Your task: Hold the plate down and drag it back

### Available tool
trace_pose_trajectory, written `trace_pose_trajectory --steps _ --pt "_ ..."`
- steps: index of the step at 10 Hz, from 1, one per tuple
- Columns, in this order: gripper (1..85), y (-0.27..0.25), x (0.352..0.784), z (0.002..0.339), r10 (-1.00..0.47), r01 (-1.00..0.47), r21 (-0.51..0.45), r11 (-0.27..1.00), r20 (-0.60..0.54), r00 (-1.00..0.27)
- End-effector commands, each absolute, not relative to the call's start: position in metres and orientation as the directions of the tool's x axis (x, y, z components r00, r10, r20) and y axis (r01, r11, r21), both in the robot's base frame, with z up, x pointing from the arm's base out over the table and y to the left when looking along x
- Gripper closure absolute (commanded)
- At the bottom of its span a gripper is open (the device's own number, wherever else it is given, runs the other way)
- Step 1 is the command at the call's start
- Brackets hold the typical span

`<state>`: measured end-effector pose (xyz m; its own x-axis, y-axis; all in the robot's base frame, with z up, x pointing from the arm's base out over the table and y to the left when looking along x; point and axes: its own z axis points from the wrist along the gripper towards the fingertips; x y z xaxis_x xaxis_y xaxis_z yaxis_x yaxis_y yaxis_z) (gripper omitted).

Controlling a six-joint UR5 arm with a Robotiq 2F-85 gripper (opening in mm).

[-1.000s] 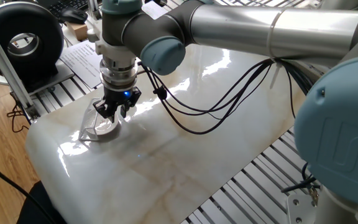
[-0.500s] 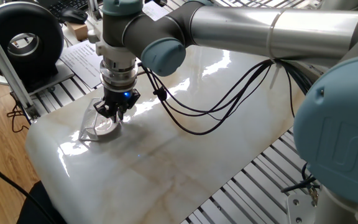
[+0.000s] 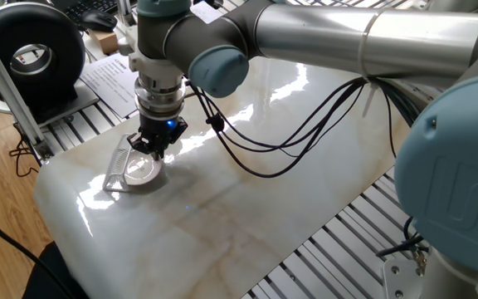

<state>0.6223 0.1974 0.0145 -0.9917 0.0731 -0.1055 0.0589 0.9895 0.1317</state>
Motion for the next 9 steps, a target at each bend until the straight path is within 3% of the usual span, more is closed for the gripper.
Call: trace_pose_trajectory --steps 1,9 --pt "84.7 0.188 0.623 0.017 0.035 0.023 0.109 0.994 -0.118 -0.992" --pt "84.7 0.175 0.62 0.021 -0.057 -0.07 0.083 0.994 -0.148 -0.987"
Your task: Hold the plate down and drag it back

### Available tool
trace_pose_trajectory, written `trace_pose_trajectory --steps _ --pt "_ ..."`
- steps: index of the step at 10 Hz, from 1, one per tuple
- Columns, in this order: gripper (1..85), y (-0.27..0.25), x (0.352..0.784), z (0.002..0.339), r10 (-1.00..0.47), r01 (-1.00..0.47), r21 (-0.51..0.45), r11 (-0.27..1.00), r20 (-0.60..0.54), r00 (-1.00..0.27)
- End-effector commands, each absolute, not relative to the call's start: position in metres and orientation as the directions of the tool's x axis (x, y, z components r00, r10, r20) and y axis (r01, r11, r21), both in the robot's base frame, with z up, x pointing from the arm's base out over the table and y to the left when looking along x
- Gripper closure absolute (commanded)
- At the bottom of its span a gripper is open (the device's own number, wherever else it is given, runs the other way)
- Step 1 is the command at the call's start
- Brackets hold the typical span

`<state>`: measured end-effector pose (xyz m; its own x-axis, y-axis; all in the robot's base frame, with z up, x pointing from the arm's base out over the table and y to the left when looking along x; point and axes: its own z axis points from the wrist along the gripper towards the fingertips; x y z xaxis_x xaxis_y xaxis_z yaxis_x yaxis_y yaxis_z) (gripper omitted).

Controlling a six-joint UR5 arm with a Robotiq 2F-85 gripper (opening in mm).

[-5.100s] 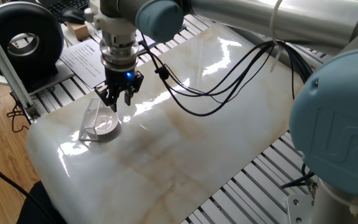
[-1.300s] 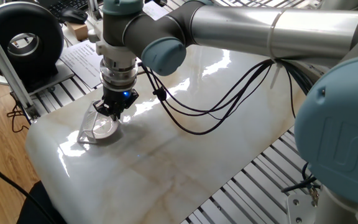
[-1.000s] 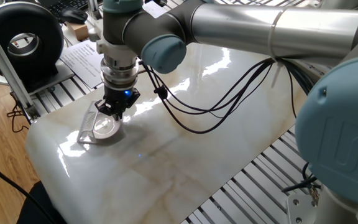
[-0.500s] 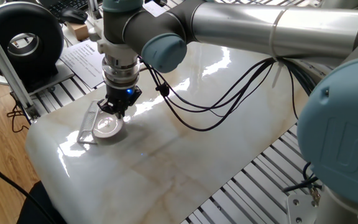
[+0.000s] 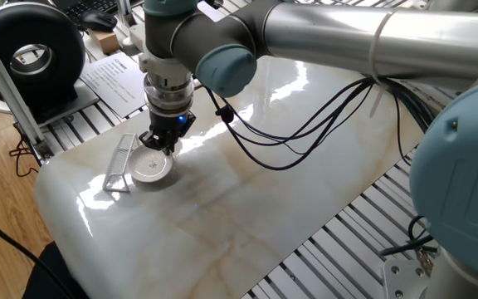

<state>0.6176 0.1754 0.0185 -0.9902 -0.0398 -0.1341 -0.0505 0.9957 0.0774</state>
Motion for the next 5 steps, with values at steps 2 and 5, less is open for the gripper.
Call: trace_pose_trajectory --steps 2,5 --pt "84.7 0.17 0.618 0.02 -0.103 -0.113 0.059 0.992 -0.143 -0.984" --pt "84.7 0.146 0.602 0.021 -0.201 -0.204 0.009 0.979 -0.132 -0.971"
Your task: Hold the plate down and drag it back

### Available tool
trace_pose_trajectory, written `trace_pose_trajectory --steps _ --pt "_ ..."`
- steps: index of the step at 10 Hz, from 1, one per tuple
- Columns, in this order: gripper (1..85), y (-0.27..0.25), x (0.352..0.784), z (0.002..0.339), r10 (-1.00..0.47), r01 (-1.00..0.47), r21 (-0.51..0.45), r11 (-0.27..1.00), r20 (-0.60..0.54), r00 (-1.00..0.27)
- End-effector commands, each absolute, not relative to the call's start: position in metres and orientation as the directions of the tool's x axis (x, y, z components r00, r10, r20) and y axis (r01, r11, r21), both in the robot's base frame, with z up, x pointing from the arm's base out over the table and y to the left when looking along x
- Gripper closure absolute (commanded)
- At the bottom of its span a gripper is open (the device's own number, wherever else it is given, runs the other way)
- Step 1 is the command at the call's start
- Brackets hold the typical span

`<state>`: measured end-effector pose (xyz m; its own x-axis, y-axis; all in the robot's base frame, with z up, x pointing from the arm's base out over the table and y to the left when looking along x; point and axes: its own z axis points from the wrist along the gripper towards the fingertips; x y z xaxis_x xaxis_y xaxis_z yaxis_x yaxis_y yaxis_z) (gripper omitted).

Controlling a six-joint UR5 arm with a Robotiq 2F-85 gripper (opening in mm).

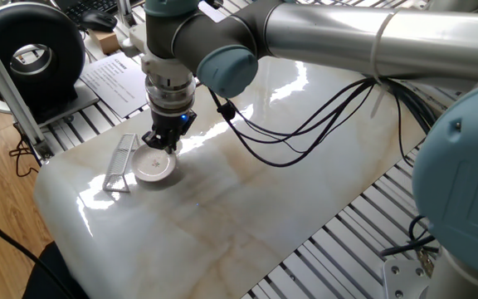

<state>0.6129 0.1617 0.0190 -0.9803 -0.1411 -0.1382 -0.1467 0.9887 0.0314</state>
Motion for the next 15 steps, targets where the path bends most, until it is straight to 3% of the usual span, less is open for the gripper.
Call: trace_pose_trajectory --steps 1,6,11,15 --pt "84.7 0.144 0.596 0.022 -0.198 -0.201 0.013 0.979 -0.129 -0.972" --pt "84.7 0.146 0.597 0.023 -0.13 -0.134 0.025 0.991 -0.13 -0.983" --pt "84.7 0.094 0.57 0.024 -0.278 -0.277 -0.024 0.961 -0.095 -0.956" --pt "84.7 0.088 0.562 0.026 -0.228 -0.231 0.01 0.973 -0.119 -0.966"
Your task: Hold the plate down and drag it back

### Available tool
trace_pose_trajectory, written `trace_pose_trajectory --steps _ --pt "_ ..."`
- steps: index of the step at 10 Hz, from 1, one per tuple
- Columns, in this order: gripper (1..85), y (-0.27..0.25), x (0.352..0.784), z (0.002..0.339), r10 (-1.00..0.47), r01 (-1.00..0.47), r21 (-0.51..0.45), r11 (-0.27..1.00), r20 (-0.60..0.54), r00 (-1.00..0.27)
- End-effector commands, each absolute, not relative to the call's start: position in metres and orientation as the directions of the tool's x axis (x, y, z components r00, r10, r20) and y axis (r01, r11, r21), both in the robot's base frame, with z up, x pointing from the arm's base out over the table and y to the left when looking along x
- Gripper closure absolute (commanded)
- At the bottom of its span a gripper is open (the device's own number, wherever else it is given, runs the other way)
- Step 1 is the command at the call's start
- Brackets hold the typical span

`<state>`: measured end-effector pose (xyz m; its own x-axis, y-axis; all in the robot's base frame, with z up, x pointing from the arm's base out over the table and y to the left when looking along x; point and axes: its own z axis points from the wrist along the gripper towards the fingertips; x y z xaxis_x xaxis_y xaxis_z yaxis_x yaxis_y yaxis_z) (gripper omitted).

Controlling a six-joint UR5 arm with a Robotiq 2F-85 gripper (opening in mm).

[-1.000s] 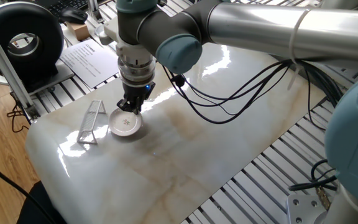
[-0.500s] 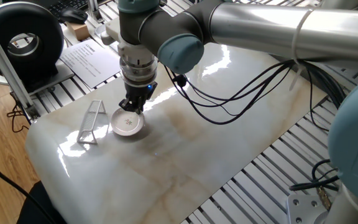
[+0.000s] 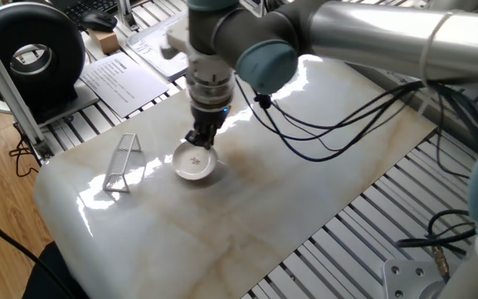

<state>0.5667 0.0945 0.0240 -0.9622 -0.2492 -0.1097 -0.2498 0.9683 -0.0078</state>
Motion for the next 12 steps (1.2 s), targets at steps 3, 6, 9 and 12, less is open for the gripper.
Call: trace_pose_trajectory --steps 3,6,9,12 --pt "84.7 0.073 0.563 0.026 -0.293 -0.293 -0.018 0.956 -0.124 -0.948" --pt "84.7 0.026 0.544 0.021 -0.371 -0.365 -0.067 0.928 -0.121 -0.921" --pt "84.7 0.038 0.539 0.02 -0.29 -0.291 -0.011 0.957 -0.128 -0.948" --pt "84.7 0.019 0.534 0.019 -0.274 -0.268 -0.074 0.961 -0.094 -0.957"
